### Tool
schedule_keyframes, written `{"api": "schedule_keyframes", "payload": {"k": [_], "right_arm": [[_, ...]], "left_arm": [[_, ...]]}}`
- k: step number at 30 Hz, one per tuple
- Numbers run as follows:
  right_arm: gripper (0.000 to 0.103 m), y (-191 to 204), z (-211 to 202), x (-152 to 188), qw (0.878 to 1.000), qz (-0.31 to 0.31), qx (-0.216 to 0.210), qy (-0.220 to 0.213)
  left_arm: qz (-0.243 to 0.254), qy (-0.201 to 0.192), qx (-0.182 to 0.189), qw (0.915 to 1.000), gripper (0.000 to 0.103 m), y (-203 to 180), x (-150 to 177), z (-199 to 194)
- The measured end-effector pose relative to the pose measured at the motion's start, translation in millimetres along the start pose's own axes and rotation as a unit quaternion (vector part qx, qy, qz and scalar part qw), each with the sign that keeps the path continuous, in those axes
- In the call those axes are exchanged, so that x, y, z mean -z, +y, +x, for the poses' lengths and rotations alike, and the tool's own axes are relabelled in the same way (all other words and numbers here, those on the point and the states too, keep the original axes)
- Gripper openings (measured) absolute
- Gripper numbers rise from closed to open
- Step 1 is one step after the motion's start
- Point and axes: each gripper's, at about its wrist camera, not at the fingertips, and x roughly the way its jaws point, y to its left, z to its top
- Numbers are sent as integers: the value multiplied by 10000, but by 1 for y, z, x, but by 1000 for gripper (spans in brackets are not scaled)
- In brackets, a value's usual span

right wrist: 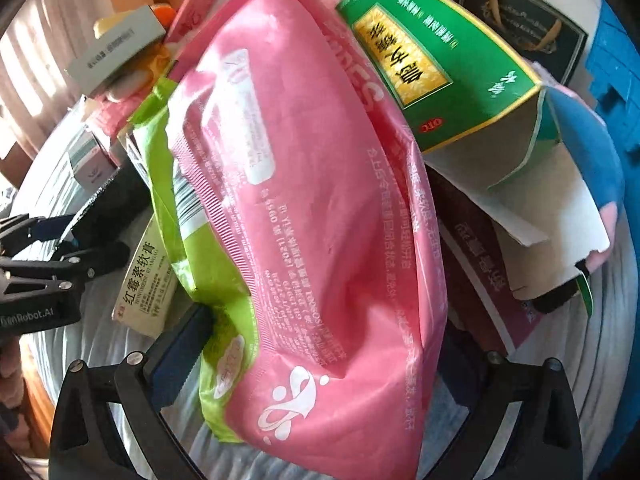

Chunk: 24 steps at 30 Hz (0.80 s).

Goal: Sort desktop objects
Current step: 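Grasp the black wrapped roll with the left tool while the right tool grasps the pink tissue pack, then carry the roll and tissue pack into the blue crate and release both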

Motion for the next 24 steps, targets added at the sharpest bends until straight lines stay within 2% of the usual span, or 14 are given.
{"api": "schedule_keyframes", "payload": {"k": [1,2,4,5,6,7,9,11,18,20,21,22,23,24], "right_arm": [[103,0,0,-2,9999,-2,8,154],[100,0,-1,-2,9996,25,6,285],[78,1,-9,1,9997,55,-30,220],[62,1,-15,4,9998,76,-93,169],[50,2,-22,8,9997,110,-174,122],[45,3,-29,12,9997,108,-209,57],[26,1,-42,17,9993,154,-322,-66],[18,-2,-58,21,9987,222,-415,-201],[17,-22,-119,34,9938,449,-567,-846],[17,-12,-127,22,9911,528,-558,-1085],[17,-11,-139,27,9892,596,-530,-1230],[17,-10,-143,15,9873,665,-508,-1349],[17,-14,-160,16,9839,761,-470,-1545],[17,-21,-171,9,9810,820,-433,-1704]], "left_arm": [[75,-19,-45,10000,35,-4,3,-3],[189,-17,-72,9998,34,-10,6,-5],[289,-43,-144,9995,32,-16,13,-9],[282,-39,-131,9995,32,-17,16,-11],[248,-29,-106,9996,32,-17,19,-14],[204,-36,-53,9998,31,-17,21,-18],[166,-96,-6,9998,31,-18,25,-29],[147,-223,46,9996,31,-19,27,-43],[163,-883,222,9957,30,-30,17,-105],[240,-1080,268,9935,30,-15,-11,-118],[301,-1215,320,9916,30,-18,-14,-128],[365,-1343,379,9895,30,-21,-18,-139],[400,-1420,422,9882,30,-30,-49,-132],[452,-1540,494,9858,30,-27,-64,-134]]}}
